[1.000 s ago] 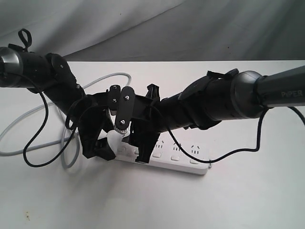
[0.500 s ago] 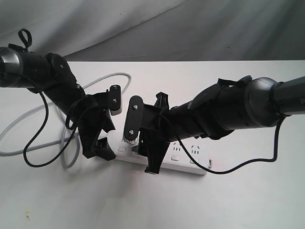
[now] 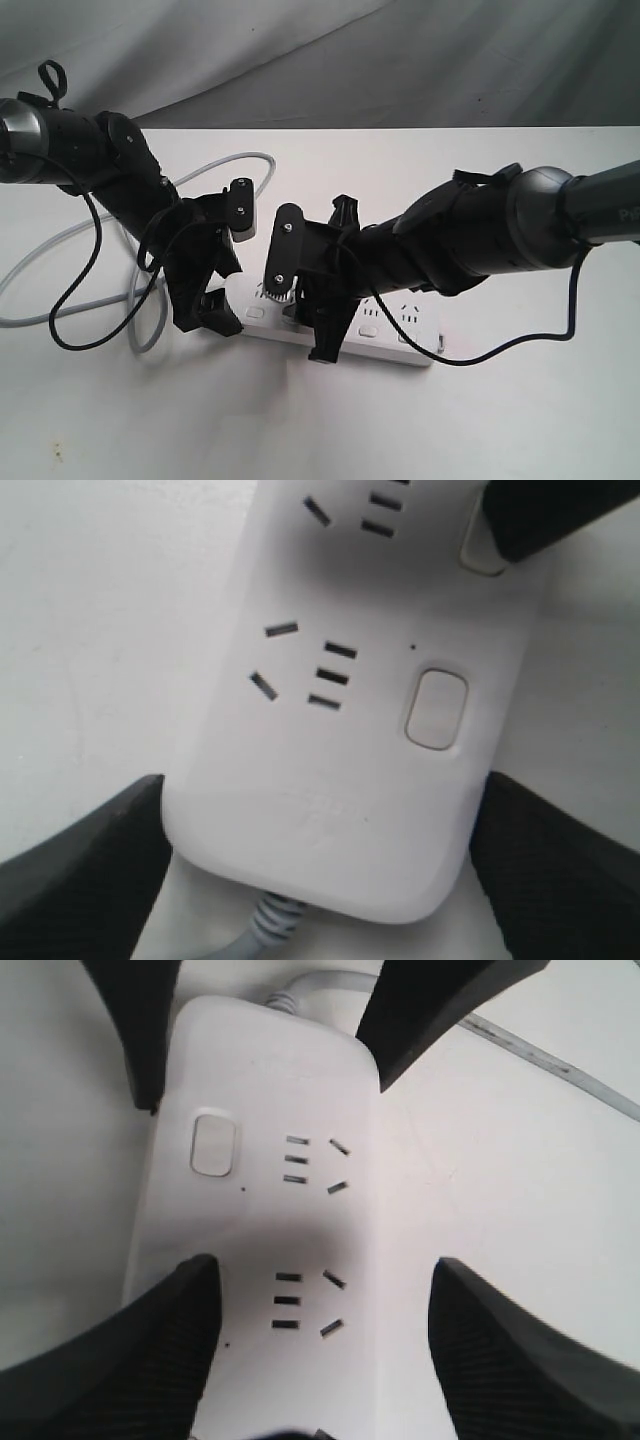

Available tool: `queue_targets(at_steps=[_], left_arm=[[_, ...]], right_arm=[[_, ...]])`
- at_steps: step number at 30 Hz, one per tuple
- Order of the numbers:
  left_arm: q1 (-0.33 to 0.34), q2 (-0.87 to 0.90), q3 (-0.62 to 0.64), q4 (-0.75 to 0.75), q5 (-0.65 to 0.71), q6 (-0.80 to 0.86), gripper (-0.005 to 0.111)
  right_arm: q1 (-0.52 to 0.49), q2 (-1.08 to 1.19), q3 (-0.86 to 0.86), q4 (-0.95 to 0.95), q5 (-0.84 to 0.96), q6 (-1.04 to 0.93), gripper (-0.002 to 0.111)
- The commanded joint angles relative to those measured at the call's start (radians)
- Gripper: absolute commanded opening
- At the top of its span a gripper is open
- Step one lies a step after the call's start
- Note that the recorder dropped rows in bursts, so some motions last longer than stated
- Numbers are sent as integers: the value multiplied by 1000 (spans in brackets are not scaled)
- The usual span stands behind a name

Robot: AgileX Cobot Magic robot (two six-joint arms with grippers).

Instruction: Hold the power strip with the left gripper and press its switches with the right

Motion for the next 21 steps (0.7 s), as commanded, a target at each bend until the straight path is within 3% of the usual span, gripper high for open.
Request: queue_targets(at_steps=[1,21], left_arm=[[-3,4,-1,-5,-3,-9,73],[-3,4,-1,-5,-3,-9,73]], right_arm=[[-8,5,4,-2,-7,-11,57],[-6,43,4,-6,36,-11,57]])
